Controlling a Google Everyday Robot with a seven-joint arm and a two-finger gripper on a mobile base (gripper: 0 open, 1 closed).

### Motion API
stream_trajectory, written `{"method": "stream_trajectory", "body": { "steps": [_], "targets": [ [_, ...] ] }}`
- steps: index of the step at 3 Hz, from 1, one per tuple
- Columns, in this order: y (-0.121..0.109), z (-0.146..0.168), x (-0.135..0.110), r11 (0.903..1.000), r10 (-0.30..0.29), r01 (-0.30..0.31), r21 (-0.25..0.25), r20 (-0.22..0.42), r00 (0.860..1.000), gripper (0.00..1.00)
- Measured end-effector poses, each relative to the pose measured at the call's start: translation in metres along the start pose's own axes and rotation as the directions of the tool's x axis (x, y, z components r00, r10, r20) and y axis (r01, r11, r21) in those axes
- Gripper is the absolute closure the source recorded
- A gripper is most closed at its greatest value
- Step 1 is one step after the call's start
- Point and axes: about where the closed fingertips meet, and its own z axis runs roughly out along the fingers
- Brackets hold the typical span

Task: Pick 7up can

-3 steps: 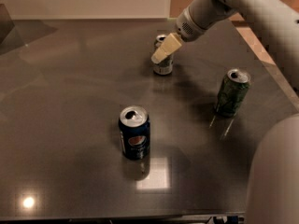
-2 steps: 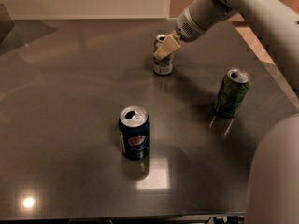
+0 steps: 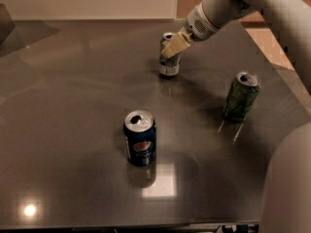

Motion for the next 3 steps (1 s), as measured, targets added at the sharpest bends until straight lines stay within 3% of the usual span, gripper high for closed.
{"method": "stream_trajectory", "body": {
  "steps": [1, 3],
  "targets": [
    [0.019, -0.024, -0.010, 0.9981, -0.040, 0.041, -0.046, 0.027, 0.999, 1.00],
    [0.064, -0.077, -0.031, 0.9751, -0.183, 0.184, -0.124, 0.023, 0.983, 1.00]
  ]
}}
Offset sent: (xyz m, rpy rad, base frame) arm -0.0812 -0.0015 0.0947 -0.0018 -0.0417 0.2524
